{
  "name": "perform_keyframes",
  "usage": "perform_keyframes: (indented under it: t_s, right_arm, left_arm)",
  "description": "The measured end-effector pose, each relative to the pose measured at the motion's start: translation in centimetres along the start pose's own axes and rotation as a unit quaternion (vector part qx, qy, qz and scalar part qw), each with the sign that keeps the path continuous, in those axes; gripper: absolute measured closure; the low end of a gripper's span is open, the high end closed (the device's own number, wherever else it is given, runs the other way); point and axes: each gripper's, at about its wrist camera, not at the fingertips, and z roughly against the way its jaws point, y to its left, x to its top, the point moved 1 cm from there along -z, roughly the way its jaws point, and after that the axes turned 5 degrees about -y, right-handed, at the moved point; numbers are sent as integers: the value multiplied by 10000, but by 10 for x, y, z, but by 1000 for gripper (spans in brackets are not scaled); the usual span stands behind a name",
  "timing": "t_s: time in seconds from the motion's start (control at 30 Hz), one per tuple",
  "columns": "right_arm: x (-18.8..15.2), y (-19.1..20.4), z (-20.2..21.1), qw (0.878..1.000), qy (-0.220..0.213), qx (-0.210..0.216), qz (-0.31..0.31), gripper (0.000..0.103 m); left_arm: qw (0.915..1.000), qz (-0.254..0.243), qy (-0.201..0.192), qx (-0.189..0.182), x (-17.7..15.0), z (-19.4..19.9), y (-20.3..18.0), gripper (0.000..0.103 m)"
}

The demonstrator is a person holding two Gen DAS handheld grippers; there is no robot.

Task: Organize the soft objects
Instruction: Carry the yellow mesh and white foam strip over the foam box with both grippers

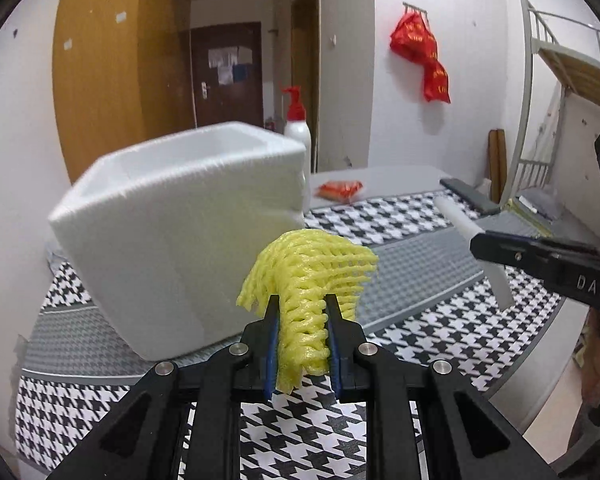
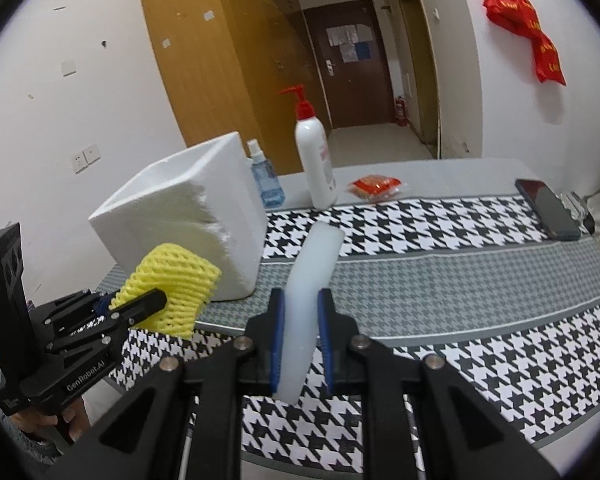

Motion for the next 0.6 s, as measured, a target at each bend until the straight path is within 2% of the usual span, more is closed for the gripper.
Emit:
perform_keyframes:
  t_s: [0.4, 0.6]
  right_arm:
    - [14, 30, 8, 9984, -209, 334, 414, 84]
    - [21, 46, 7, 9959, -278, 542, 667, 83]
  left_arm:
    - [9983, 61, -504, 288, 20, 34, 8, 82]
    - [9959, 172, -706, 543, 27, 48, 17, 82]
